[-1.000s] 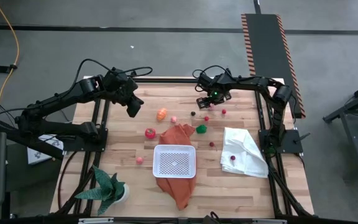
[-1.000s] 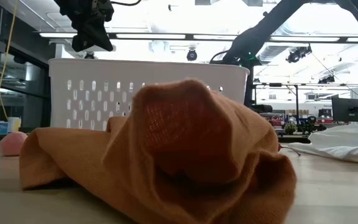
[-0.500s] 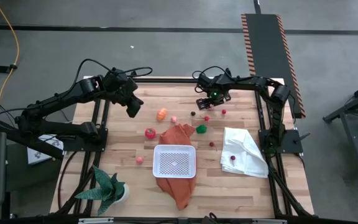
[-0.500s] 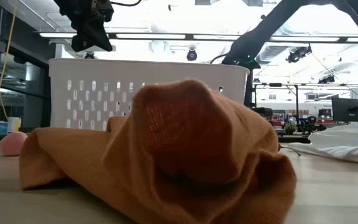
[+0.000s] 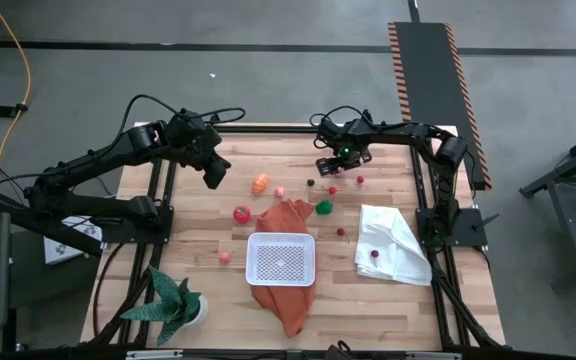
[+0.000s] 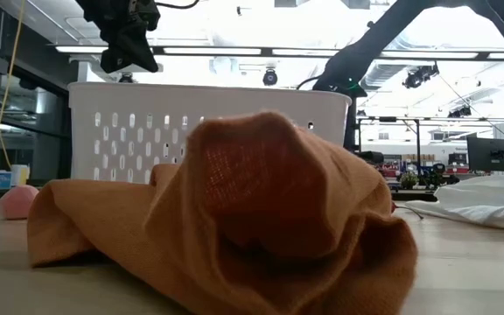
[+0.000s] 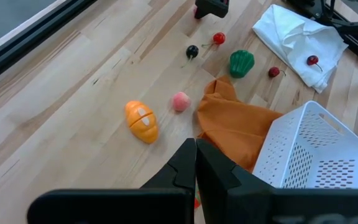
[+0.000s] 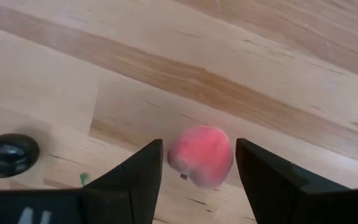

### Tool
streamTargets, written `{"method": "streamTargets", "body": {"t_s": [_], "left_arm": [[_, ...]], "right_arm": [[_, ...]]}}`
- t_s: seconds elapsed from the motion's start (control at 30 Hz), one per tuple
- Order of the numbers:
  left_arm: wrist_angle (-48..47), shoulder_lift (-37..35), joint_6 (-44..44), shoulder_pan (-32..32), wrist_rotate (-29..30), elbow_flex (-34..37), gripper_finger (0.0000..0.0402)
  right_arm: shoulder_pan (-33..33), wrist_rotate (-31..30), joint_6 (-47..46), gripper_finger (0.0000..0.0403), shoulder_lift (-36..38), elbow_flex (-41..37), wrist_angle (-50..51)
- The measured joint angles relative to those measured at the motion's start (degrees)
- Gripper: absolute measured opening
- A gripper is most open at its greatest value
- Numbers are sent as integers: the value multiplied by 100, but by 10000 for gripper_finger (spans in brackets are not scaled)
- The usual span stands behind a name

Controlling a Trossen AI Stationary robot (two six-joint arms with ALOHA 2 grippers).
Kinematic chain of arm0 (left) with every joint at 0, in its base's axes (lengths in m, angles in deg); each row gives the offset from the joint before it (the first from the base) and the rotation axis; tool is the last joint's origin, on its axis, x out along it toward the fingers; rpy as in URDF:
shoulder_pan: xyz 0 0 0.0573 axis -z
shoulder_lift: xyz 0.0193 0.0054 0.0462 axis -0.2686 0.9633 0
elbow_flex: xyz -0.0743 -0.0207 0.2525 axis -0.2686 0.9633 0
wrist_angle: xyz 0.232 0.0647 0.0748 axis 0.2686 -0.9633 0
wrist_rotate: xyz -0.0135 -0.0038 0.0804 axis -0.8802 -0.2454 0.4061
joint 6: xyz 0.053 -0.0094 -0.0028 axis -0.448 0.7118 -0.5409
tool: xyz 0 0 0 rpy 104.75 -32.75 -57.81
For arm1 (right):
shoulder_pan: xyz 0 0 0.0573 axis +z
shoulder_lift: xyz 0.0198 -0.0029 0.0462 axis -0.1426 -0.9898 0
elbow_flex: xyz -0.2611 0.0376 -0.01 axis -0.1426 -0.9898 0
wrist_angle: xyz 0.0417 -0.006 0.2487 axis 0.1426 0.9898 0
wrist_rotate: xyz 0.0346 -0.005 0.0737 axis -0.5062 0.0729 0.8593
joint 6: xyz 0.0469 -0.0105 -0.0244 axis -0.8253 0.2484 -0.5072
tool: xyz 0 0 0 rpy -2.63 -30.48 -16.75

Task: Pick and placing Produce into tupperware
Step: Put the top pink peach into the white basket

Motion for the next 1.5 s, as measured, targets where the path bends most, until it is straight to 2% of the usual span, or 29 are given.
{"method": "streamTargets", "body": {"t_s": [1.5], "left_arm": [[-94, -2, 2, 0, 0, 0, 1]], "right_arm": [[-44, -221, -9, 195, -15, 0, 171]]}}
